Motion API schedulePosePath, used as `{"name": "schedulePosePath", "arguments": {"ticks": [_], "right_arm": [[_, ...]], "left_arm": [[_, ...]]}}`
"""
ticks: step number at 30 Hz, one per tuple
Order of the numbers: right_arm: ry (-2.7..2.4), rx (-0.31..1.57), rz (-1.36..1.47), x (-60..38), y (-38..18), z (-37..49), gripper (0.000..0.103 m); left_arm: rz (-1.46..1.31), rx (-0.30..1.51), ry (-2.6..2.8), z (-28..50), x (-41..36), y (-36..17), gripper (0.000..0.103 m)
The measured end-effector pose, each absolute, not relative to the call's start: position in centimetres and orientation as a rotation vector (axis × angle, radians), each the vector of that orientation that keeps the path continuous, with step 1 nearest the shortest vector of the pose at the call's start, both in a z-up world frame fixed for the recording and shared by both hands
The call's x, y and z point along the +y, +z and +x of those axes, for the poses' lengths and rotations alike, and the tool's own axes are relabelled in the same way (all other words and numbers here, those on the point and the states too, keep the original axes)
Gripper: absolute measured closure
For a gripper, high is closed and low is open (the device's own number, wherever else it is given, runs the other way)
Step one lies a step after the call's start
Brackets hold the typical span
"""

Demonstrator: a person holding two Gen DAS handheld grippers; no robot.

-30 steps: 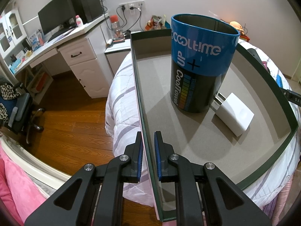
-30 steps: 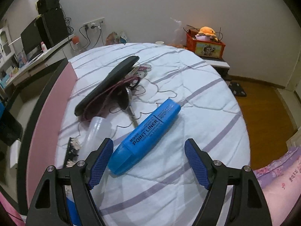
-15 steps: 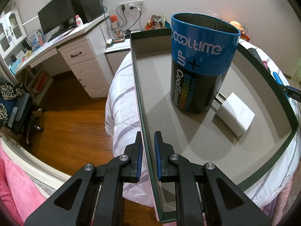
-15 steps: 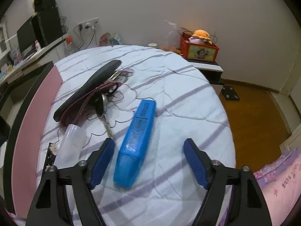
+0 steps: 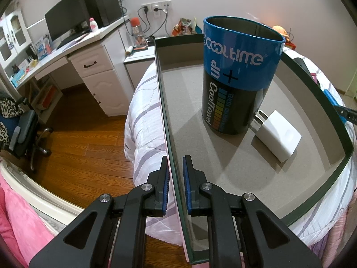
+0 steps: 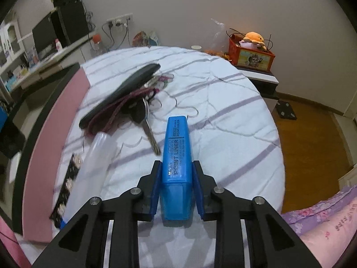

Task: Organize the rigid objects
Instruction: 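Carry the blue highlighter with the right tool into the tray and release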

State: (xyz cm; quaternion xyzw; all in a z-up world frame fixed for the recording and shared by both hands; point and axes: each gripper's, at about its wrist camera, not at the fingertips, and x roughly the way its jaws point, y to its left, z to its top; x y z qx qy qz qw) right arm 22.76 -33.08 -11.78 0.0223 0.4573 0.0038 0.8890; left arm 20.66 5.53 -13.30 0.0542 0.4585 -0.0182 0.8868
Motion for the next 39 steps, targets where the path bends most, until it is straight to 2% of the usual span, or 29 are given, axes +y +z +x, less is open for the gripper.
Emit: {"name": "schedulePosePath", "arguments": {"ticks": [9,15,32,39], "right_arm": [[-0.023,0.943,-0.025,-32.4,-12.2,24.1,0.075],[-0.024,0.871,0.027,-32.8,-11.2,23.1,0.076],[0.088,0.706,-0.053,-26.6,-2.6,21.1,0.076],[0.227,0.681,-0.107,-21.4,-1.2,21.2,0.076]], "left_arm": [[0.113,0.954,-0.036,20.7,5.5,-13.3,0.092],[0.111,0.955,-0.040,20.9,5.4,-13.4,0.092],[0.106,0.954,-0.044,21.0,5.3,-13.5,0.092],[0.100,0.954,-0.047,21.1,5.3,-13.4,0.092]]}}
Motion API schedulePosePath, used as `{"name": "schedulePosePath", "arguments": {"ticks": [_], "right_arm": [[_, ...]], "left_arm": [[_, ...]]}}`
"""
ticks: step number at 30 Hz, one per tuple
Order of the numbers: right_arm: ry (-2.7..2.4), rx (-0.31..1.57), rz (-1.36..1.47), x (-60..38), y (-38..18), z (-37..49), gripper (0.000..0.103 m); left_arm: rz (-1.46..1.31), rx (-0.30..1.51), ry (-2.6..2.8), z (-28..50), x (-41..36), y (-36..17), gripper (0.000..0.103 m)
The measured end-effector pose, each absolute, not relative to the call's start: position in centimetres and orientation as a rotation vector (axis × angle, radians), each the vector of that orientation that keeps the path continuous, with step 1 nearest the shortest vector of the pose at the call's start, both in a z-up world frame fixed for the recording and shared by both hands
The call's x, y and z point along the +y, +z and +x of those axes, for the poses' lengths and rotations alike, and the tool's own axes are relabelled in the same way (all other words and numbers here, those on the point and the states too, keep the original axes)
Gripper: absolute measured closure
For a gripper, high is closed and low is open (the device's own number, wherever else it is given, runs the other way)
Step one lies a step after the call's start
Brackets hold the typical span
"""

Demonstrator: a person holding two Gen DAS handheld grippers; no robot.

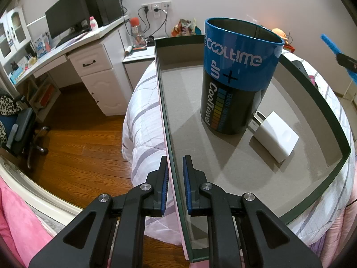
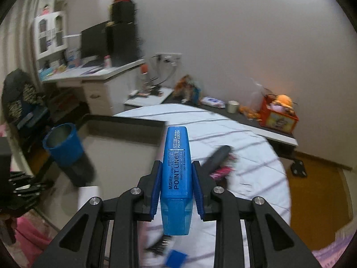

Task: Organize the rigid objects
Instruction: 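Carry the blue highlighter with the right tool into the tray and release, then move the right tool to the clear blue-capped tube and grasp it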

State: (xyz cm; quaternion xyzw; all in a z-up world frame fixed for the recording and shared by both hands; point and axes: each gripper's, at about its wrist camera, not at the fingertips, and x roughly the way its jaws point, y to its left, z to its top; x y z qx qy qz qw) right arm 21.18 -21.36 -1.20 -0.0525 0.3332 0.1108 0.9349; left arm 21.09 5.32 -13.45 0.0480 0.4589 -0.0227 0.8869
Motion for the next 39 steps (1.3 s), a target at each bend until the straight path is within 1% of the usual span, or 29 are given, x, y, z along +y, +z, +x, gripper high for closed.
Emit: {"name": "schedulePosePath", "arguments": {"ticks": [5,10,19,30,32,36,39], "right_arm": [[0.333,0.715,-0.142,-17.1,-2.3,21.7,0.076],[0.384,0.792,-0.202,-13.8,-4.6,22.5,0.076],[0.394,0.908,-0.287,-11.1,-8.7,23.6,0.076],[0.385,0.917,-0.295,-11.2,-8.7,23.7,0.076],[0.386,0.908,-0.282,-11.5,-8.4,23.5,0.070],[0.405,0.854,-0.223,-13.3,-6.5,22.7,0.067],[0.378,0.804,-0.164,-16.3,-4.5,21.7,0.060]], "left_arm": [[0.092,0.955,-0.055,21.2,5.2,-13.4,0.092],[0.093,0.954,-0.056,21.3,5.2,-13.3,0.092],[0.094,0.952,-0.063,21.4,5.1,-13.2,0.092],[0.101,0.955,-0.063,21.4,5.3,-13.1,0.092],[0.100,0.954,-0.063,21.4,5.4,-13.1,0.092],[0.101,0.954,-0.063,21.4,5.4,-13.1,0.092],[0.104,0.954,-0.060,21.3,5.5,-13.1,0.091]]}}
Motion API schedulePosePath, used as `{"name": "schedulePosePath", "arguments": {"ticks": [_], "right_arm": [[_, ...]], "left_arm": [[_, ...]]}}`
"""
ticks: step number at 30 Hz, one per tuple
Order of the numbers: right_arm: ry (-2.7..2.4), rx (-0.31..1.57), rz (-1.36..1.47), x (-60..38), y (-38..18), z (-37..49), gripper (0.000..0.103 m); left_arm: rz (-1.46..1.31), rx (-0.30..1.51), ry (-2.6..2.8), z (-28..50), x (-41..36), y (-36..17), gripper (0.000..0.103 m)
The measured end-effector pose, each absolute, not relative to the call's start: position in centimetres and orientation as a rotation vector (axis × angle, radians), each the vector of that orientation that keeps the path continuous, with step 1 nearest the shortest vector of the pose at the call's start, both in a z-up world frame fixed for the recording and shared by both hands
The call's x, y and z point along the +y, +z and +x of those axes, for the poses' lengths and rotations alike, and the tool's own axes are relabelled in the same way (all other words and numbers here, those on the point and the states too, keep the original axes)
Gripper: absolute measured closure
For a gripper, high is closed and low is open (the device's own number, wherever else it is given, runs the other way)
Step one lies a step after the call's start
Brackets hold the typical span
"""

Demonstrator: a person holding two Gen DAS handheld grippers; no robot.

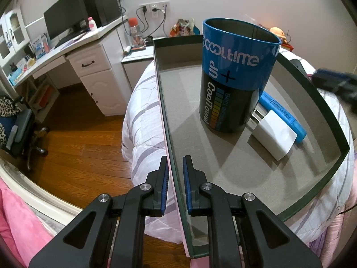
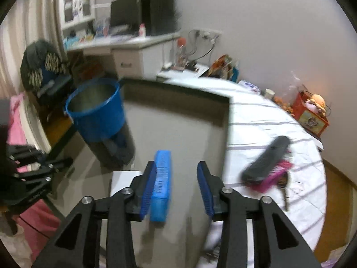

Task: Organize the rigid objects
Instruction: 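Move the right tool to the clear blue-capped tube and grasp it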

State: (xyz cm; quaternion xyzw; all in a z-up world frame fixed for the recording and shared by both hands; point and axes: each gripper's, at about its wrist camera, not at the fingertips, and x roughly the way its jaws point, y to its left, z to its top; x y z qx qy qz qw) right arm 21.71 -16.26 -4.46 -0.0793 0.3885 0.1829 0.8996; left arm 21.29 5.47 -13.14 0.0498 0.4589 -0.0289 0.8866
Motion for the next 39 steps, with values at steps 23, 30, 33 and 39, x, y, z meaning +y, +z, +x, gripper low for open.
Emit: {"name": "schedulePosePath", "arguments": {"ticks": [23,30,33,39], "right_arm": [[0.226,0.957,-0.010,-27.0,-10.7,18.9,0.056],[0.102,0.987,-0.065,-27.6,-11.8,20.6,0.056],[0.105,0.982,-0.074,-27.6,-11.9,21.3,0.056],[0.121,0.980,-0.080,-27.6,-12.0,21.8,0.058]], "left_arm": [[0.113,0.960,-0.052,20.6,5.5,-13.1,0.090],[0.111,0.959,-0.057,20.5,5.4,-13.2,0.090],[0.111,0.960,-0.056,20.5,5.4,-13.2,0.090],[0.110,0.959,-0.056,20.5,5.4,-13.1,0.090]]}}
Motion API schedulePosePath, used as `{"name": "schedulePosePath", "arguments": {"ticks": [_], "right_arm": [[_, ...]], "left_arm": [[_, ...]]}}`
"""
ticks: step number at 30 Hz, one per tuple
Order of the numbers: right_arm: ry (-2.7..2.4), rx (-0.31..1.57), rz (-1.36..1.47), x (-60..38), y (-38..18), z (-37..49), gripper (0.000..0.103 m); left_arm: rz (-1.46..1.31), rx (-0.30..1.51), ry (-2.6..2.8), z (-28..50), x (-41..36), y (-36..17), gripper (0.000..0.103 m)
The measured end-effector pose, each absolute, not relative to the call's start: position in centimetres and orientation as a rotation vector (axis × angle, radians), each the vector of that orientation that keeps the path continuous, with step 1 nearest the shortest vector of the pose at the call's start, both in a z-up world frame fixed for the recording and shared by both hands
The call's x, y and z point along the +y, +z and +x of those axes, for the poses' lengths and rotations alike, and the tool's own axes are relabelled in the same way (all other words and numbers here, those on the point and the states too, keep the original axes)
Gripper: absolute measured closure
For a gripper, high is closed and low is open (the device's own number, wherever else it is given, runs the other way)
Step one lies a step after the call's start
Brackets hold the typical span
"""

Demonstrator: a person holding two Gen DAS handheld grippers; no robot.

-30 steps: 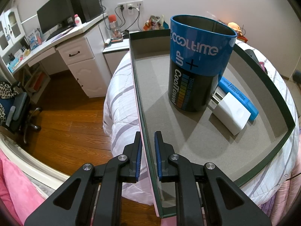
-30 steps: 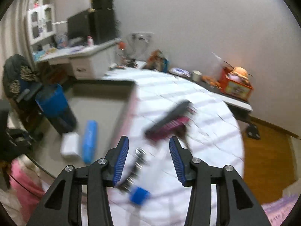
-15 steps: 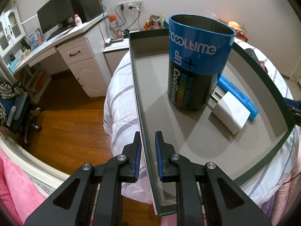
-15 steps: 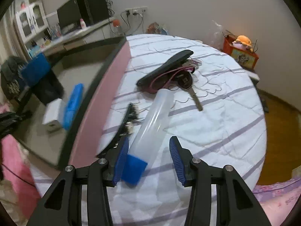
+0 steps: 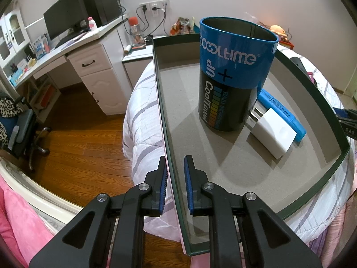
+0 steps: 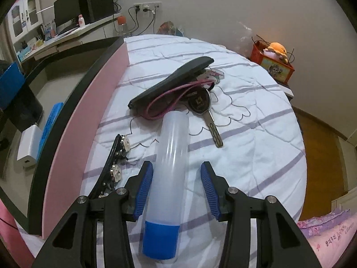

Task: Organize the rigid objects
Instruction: 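Move the right tool to the clear blue-capped tube and grasp it, then carry the clear tube with the right tool into the tray and release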

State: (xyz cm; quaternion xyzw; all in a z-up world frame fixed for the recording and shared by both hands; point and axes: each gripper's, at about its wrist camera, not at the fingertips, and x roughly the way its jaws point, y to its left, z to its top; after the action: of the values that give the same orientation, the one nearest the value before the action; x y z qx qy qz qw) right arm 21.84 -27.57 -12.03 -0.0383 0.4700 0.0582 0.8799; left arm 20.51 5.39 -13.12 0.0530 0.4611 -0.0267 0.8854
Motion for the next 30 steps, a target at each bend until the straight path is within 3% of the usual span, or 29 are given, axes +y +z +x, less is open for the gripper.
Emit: {"name": "schedulePosePath", "arguments": {"ticks": [2,4,16,30], "right_arm": [[0.146,0.982,-0.060,-27.8,-12.0,21.6,0.074],[0.145,0.981,-0.061,-27.9,-11.8,21.3,0.077],[0.177,0.949,-0.049,-28.2,-10.1,19.0,0.077],[0.278,0.800,-0.086,-24.6,-4.0,17.9,0.077]], "left_arm": [[0.111,0.959,-0.055,20.5,5.4,-13.2,0.090],[0.109,0.958,-0.055,20.4,5.4,-13.2,0.090],[0.112,0.959,-0.054,20.5,5.5,-13.1,0.090],[0.113,0.960,-0.055,20.6,5.4,-13.1,0.089]]}}
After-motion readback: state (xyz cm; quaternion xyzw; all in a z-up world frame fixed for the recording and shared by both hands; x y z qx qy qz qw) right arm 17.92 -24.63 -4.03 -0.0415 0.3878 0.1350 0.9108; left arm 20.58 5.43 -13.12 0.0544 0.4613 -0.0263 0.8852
